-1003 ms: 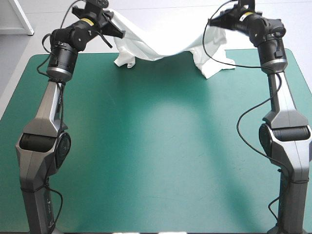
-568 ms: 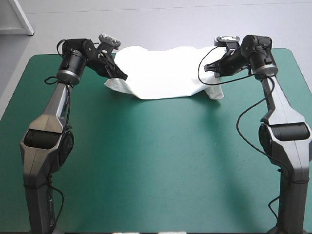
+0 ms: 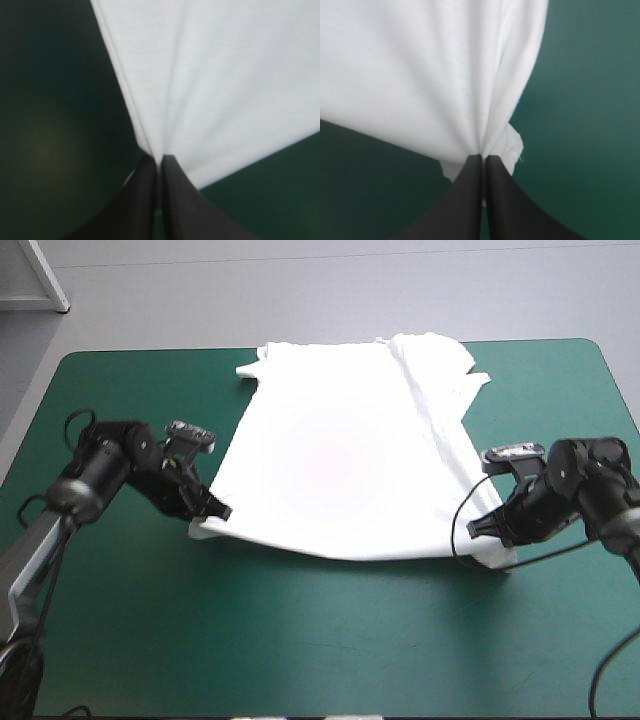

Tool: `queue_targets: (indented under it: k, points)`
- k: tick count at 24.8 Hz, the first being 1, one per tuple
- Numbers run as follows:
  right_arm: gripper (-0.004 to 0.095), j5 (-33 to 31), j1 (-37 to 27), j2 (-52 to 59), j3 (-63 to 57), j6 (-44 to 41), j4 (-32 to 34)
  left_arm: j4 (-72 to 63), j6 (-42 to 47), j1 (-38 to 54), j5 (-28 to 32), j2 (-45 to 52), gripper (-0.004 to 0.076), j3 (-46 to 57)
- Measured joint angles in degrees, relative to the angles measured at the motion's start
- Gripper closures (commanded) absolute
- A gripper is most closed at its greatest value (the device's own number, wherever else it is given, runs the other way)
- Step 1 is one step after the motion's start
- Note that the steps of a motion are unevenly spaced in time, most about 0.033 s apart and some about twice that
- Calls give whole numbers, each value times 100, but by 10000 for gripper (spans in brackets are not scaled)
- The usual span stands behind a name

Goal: Fold the cloth

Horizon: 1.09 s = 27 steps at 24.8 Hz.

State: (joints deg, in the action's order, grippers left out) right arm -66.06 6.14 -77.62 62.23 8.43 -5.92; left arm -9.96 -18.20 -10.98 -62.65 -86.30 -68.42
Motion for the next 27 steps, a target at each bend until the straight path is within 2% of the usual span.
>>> queue_targets:
  k: [1,2,4,8,11,13,15,18,19,21,23,25,27]
  points:
    - [924,-68,0,482,-441,-50,-10,-42,125,0,30,778,705,792]
    - [924,-107,0,687,-629,-65,-25,-57,218,0,30,1169,705,1079]
    - [923,-178,0,1206,-1155,-113,-170,-33,472,0,-113,2555,705,2104]
    - [923,-185,0,1472,-1847,-113,-546,615,1166,-5,-763,4154,705,2792]
    - [923,-185,0,1478,-2157,-76,-572,762,1263,-5,-827,4680,704,2870]
    - [922,-185,0,1478,-2193,-11,-585,789,1272,-5,-866,4707,701,2889]
    - [890,-173,0,1478,-2193,90,-668,767,1252,-5,-866,4634,664,2889]
    - [744,-167,0,1506,-2193,306,-903,722,1170,-5,-866,4461,542,2894]
    - [668,-167,0,1530,-2193,374,-956,709,1154,-5,-866,4408,491,2894]
    - [485,-167,0,1607,-2193,460,-1031,710,1142,-5,-866,4353,340,2894]
    - [322,-126,0,1682,-2193,502,-1052,710,1142,-5,-822,4341,237,2894]
    - [203,20,0,1780,-2193,516,-1052,710,1142,-5,-675,4341,191,2894]
    - [171,215,0,1870,-2193,516,-1052,710,1142,-5,-488,4300,197,2894]
